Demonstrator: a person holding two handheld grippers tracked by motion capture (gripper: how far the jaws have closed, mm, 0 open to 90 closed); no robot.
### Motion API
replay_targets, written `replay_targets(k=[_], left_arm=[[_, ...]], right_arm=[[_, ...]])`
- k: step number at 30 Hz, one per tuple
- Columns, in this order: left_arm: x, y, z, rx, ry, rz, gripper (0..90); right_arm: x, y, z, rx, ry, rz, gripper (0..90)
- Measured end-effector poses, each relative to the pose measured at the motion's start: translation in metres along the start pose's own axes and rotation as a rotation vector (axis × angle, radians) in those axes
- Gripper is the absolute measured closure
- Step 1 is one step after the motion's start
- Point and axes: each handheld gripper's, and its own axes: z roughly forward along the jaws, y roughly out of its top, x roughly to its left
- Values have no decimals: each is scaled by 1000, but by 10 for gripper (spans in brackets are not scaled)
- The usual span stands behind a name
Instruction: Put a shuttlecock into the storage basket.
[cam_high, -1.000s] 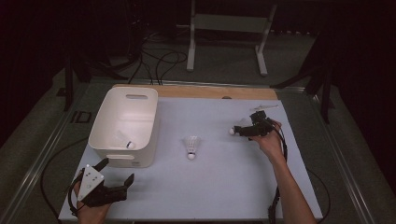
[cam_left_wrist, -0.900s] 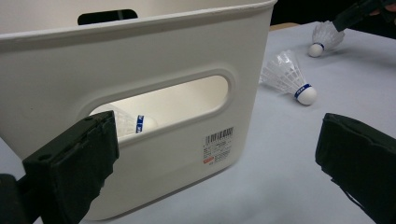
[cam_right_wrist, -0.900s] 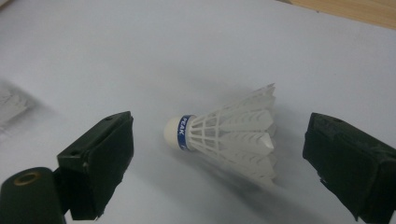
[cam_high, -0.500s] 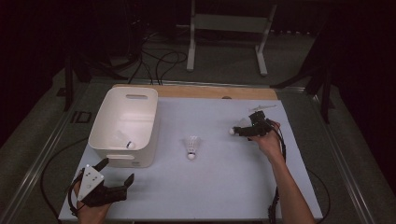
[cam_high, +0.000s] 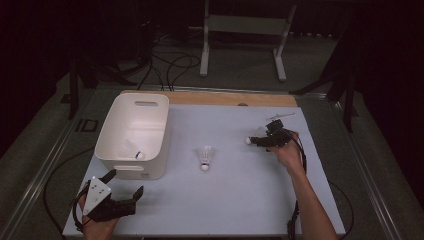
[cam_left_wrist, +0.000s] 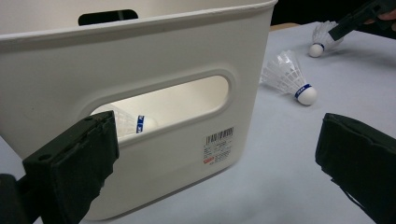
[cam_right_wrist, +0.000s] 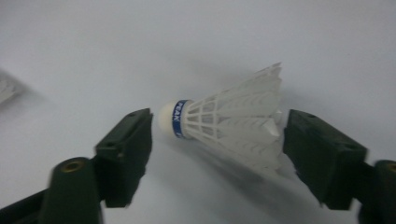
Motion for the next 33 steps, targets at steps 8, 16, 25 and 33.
replay_targets(k=[8, 16, 25, 33], left_arm=[[0, 0, 0, 2, 0, 1, 0], [-1, 0, 0, 2, 0, 1, 0], [0, 0, 0, 2, 0, 2, 0], [0, 0, 0, 2, 1, 1, 0]], right_arm=[[9, 0, -4, -2, 30, -49, 449], [21, 4, -11, -15, 82, -99, 720], [28, 7, -9, 3, 68, -134, 846], [30, 8, -12, -14, 45, -155, 892]])
